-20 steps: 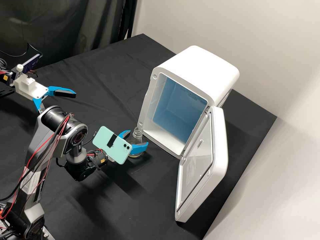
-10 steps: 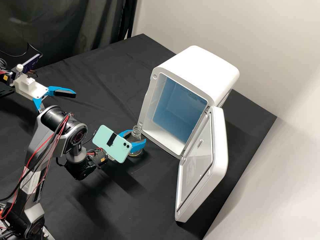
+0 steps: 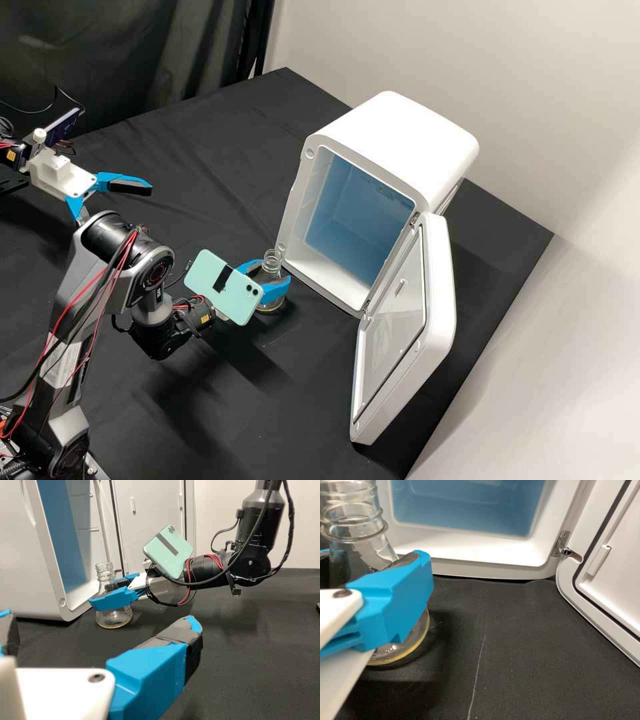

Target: Place the flask in the incubator

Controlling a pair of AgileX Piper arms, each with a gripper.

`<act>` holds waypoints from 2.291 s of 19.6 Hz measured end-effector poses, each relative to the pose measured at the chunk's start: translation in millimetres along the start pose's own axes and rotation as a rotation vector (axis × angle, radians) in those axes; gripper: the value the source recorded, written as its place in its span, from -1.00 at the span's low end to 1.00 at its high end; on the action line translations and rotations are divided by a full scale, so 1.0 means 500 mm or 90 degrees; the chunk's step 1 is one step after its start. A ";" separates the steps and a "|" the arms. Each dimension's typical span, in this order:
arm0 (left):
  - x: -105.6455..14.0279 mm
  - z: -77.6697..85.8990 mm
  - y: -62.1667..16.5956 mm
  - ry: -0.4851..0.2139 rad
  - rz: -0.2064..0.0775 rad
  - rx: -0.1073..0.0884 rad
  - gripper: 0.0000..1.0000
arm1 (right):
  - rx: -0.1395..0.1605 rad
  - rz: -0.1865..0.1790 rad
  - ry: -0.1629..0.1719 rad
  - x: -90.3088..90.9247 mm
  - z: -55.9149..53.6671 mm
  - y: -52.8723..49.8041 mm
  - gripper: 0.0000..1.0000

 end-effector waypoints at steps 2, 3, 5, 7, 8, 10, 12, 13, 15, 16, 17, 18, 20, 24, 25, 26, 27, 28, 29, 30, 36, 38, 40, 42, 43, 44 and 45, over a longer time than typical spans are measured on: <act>0.000 0.001 0.000 -0.001 0.000 0.000 1.00 | 0.002 -0.005 -0.007 -0.007 0.001 0.006 -1.00; 0.000 0.002 0.000 -0.003 -0.001 0.000 1.00 | 0.003 -0.003 -0.009 -0.012 0.003 0.013 -1.00; 0.000 0.003 -0.001 -0.005 -0.001 0.001 1.00 | 0.007 0.006 -0.013 -0.028 0.008 0.035 -1.00; 0.001 0.004 -0.001 -0.006 -0.001 0.001 1.00 | 0.023 0.034 -0.007 -0.048 0.010 0.067 -1.00; 0.001 0.004 -0.001 -0.006 -0.001 0.001 1.00 | 0.032 0.046 -0.005 -0.056 0.011 0.079 -1.00; 0.001 0.004 -0.001 -0.006 -0.001 0.001 1.00 | 0.051 0.073 -0.002 -0.073 0.016 0.106 -1.00; 0.001 0.004 -0.001 -0.006 -0.001 0.001 1.00 | 0.060 0.090 0.002 -0.086 0.018 0.122 -1.00; 0.001 0.004 -0.001 -0.006 -0.001 0.001 1.00 | 0.064 0.098 0.000 -0.093 0.021 0.129 -1.00; 0.001 0.004 -0.001 -0.006 -0.001 0.001 1.00 | 0.080 0.114 -0.001 -0.102 0.026 0.142 -1.00; 0.001 0.004 -0.001 -0.006 -0.001 0.001 1.00 | 0.089 0.120 -0.002 -0.105 0.027 0.146 -1.00; 0.000 0.004 0.000 -0.007 0.000 0.001 1.00 | 0.089 0.123 -0.002 -0.107 0.027 0.149 -1.00; 0.000 0.004 0.000 -0.007 0.001 0.001 1.00 | 0.089 0.122 -0.001 -0.107 0.027 0.148 -1.00; 0.000 0.004 0.000 -0.007 0.001 0.001 1.00 | 0.086 0.119 0.004 -0.107 0.026 0.148 -1.00; 0.000 0.004 0.000 -0.007 0.001 0.001 1.00 | 0.086 0.117 0.006 -0.106 0.024 0.146 -1.00; 0.000 0.004 0.000 -0.007 0.001 0.001 1.00 | 0.086 0.117 0.006 -0.106 0.024 0.146 -1.00; 0.000 0.004 0.000 -0.007 0.001 0.001 1.00 | 0.086 0.117 0.006 -0.106 0.024 0.146 -1.00; 0.000 0.004 0.000 -0.007 0.001 0.001 1.00 | 0.086 0.117 0.006 -0.106 0.024 0.146 -1.00; 0.000 0.004 0.000 -0.007 0.001 0.001 1.00 | 0.086 0.117 0.006 -0.106 0.024 0.146 -1.00; 0.000 0.004 0.000 -0.007 0.001 0.001 1.00 | 0.086 0.117 0.006 -0.106 0.024 0.146 -1.00; 0.000 0.004 0.000 -0.007 0.001 0.001 1.00 | 0.086 0.117 0.007 -0.106 0.023 0.146 -1.00; 0.000 0.004 0.000 -0.007 0.001 0.001 1.00 | 0.086 0.112 0.004 -0.105 0.025 0.142 -1.00; 0.000 0.004 0.000 -0.007 0.001 0.001 1.00 | 0.086 0.106 0.005 -0.101 0.024 0.138 -1.00; 0.000 0.004 0.000 -0.007 0.001 0.001 1.00 | 0.085 0.111 0.012 -0.096 0.019 0.142 -1.00; 0.000 0.004 0.000 -0.007 0.001 0.001 1.00 | 0.086 0.115 0.016 -0.092 0.015 0.145 -1.00; 0.000 0.004 0.000 -0.007 0.001 0.001 1.00 | 0.086 0.116 0.017 -0.091 0.015 0.146 -1.00; 0.000 0.004 0.000 -0.007 0.001 0.001 1.00 | 0.086 0.116 0.017 -0.091 0.015 0.146 -1.00; 0.000 0.004 0.000 -0.007 0.001 0.001 1.00 | 0.086 0.116 0.017 -0.091 0.014 0.146 -1.00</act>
